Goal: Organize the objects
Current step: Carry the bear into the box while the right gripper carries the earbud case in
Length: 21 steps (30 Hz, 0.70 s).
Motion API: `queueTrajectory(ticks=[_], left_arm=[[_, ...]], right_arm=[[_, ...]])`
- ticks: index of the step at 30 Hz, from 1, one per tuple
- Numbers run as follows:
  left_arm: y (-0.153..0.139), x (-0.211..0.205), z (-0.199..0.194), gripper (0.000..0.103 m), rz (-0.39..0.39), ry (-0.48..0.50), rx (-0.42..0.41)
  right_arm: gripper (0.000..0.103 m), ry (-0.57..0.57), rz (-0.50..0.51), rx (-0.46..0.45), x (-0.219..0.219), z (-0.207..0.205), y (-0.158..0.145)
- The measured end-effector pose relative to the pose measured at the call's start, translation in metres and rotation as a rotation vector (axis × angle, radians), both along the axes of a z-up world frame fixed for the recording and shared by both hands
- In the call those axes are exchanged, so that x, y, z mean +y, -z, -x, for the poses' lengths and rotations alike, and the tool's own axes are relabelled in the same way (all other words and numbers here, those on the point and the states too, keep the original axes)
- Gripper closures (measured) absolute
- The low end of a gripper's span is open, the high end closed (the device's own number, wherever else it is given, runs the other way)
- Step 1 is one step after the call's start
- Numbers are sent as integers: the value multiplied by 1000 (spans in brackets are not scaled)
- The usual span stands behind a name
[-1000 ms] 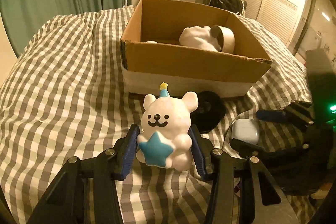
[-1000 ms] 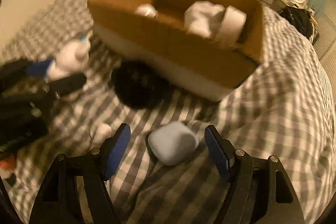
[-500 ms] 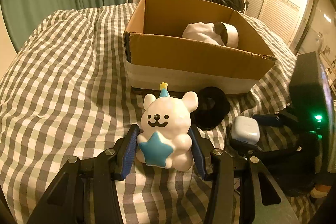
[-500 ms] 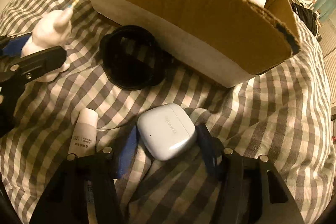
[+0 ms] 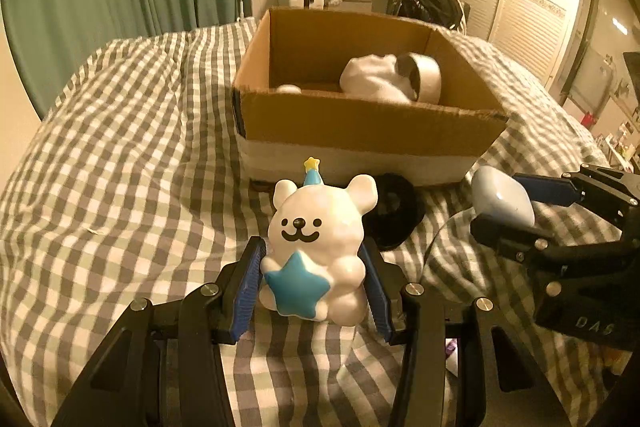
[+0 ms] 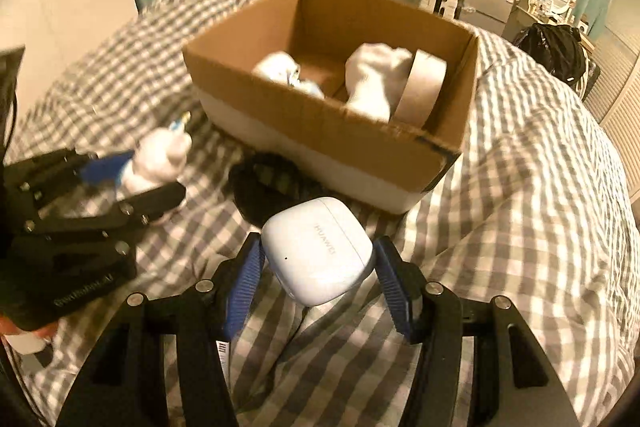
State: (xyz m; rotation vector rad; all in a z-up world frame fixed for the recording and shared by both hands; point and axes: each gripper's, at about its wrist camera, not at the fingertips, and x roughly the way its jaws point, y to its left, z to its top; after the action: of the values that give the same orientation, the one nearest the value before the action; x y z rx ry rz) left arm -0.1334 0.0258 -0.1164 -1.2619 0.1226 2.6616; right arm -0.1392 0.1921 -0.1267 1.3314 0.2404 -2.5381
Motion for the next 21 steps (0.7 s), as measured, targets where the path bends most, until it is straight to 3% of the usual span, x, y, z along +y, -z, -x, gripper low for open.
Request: queueTrajectory(ticks=[13, 21], left_arm=[[-70, -5, 22, 54, -48, 11, 132], [-105, -3, 57, 54, -40, 18, 207]], right_arm=[[47, 22, 93, 202, 7, 6, -87], [47, 27, 106, 261, 10, 24, -118]])
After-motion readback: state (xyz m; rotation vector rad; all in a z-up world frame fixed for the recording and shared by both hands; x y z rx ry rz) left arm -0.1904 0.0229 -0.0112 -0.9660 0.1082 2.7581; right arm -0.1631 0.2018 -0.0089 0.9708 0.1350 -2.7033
